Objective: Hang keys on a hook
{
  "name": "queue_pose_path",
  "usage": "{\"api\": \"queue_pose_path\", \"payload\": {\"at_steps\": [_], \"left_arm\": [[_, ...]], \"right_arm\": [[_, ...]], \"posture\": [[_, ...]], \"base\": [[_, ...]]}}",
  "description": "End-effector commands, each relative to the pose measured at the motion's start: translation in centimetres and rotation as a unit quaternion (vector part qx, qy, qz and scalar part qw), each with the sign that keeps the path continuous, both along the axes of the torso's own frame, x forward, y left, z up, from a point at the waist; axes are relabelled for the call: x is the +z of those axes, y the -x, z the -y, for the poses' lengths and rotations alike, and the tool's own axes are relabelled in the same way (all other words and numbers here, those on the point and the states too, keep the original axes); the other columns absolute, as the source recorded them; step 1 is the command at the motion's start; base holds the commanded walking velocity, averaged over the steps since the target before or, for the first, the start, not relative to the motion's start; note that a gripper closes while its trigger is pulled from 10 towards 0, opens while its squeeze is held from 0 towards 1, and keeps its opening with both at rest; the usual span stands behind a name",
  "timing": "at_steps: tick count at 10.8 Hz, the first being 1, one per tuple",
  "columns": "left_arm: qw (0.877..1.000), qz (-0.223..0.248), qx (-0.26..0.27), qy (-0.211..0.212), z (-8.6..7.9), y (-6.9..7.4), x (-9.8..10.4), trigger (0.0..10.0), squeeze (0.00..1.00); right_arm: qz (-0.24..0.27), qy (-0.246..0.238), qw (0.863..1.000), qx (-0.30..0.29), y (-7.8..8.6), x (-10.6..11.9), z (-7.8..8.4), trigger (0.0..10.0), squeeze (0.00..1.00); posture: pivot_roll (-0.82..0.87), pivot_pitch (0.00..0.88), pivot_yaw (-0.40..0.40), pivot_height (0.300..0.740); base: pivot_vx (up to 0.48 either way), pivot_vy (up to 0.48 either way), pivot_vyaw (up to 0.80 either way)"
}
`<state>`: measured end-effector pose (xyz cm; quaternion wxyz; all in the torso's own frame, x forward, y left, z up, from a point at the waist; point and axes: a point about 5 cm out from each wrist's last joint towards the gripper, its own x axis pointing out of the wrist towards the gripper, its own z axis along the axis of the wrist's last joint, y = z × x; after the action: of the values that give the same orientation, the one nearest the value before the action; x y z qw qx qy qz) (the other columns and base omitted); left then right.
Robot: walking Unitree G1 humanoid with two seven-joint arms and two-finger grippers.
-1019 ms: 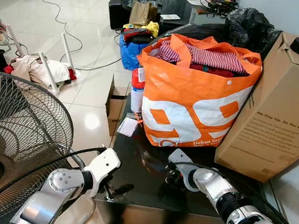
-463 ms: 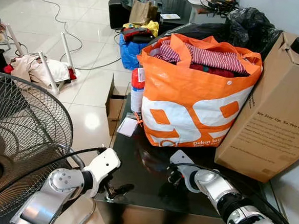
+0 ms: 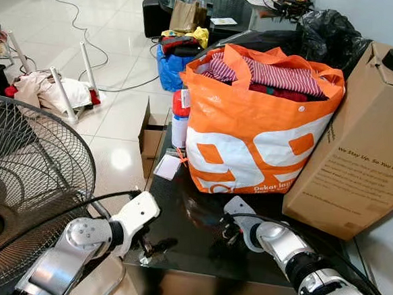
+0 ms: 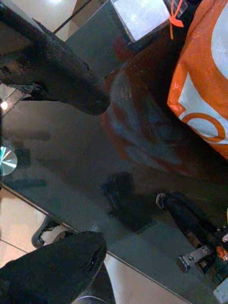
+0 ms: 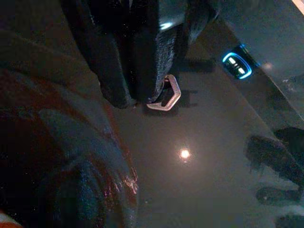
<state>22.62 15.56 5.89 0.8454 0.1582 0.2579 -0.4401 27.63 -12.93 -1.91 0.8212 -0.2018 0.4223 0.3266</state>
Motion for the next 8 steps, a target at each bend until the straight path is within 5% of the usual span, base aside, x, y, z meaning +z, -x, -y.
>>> {"api": "queue_pose_path", "payload": {"at_steps": [1, 3, 5, 8], "left_arm": [[1.000, 0.008, -0.005, -0.005, 0.1, -0.3, 0.2, 10.0, 0.13], [1.000, 0.023, 0.002, -0.006, 0.1, -1.0, 0.5, 10.0, 0.13], [0.997, 0.070, 0.042, 0.009, -0.1, -2.5, 1.6, 10.0, 0.14], [0.985, 0.140, 0.096, 0.012, -0.3, -4.0, 3.3, 10.0, 0.13]], "right_arm": [[0.018, 0.003, 1.000, 0.001, -0.8, 0.7, 0.2, 0.0, 0.00], [0.041, -0.012, 0.999, -0.005, -1.5, 1.6, 0.5, 0.0, 0.00], [0.138, -0.071, 0.988, -0.019, -2.8, 4.9, 1.7, 0.0, 0.00], [0.275, -0.106, 0.954, -0.048, -1.5, 9.3, 3.1, 0.0, 0.00]], "posture": [[-0.10, 0.000, -0.021, 0.740], [-0.10, 0.000, -0.011, 0.740], [-0.10, 0.000, 0.011, 0.740], [-0.11, 0.000, 0.042, 0.740]], "base": [[0.000, 0.000, 0.00], [0.000, 0.000, 0.00], [0.000, 0.000, 0.00], [0.000, 0.000, 0.00]]}}
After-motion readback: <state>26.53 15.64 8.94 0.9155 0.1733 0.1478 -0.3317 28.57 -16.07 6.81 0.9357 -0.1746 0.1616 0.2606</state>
